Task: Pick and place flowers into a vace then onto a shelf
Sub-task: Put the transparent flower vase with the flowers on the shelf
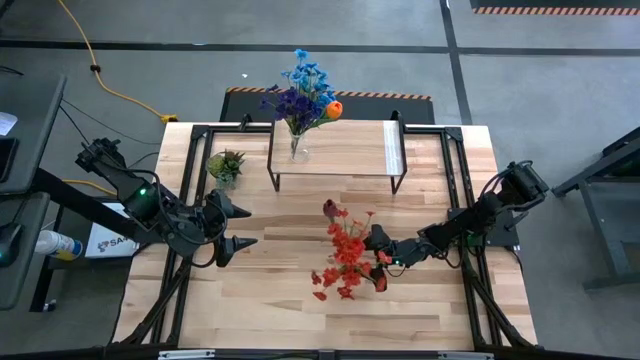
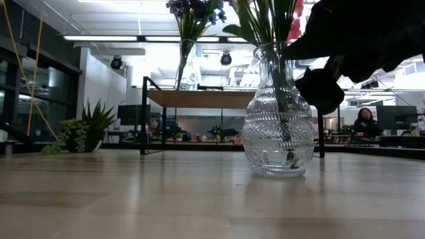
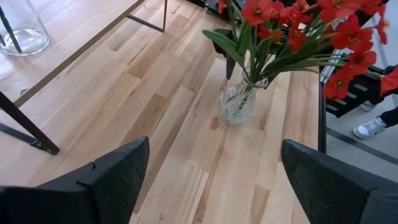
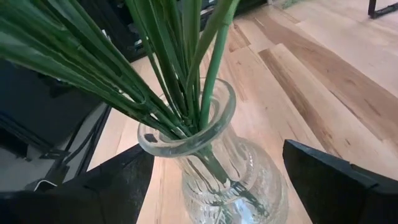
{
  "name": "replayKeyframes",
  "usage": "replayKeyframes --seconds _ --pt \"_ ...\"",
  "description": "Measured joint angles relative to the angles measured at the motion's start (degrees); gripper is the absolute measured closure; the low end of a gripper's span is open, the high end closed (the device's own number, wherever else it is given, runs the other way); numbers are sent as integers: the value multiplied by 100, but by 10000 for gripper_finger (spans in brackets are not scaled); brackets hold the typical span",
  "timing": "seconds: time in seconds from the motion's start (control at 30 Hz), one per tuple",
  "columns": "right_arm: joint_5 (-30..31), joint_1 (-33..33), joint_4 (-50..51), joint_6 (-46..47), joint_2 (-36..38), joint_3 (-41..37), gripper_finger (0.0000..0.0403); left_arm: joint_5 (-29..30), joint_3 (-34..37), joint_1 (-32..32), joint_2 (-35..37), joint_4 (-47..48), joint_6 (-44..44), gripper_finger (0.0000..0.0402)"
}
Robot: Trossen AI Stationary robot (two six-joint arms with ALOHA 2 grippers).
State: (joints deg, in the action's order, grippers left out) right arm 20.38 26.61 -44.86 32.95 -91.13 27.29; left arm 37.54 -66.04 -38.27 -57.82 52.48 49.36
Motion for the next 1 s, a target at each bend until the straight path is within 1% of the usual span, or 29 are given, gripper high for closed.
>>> replayKeyframes --seconds 0.13,0.23,0.57,0.7,0.87,1.0 --pt "-2 -2 0 -90 0 1 58 0 0 1 0 -1 0 7" --pt "-124 -2 0 -107 0 2 57 29 1 1 0 1 0 7" --pt "-91 -6 119 -194 0 0 66 50 0 -1 0 -2 0 7" --pt "-164 -118 104 -195 0 14 64 93 0 0 0 -2 0 7" --pt "-415 -265 639 -479 0 330 66 96 0 -1 0 -5 0 7" --pt "-429 -314 868 -631 0 458 64 96 0 1 0 -6 0 7"
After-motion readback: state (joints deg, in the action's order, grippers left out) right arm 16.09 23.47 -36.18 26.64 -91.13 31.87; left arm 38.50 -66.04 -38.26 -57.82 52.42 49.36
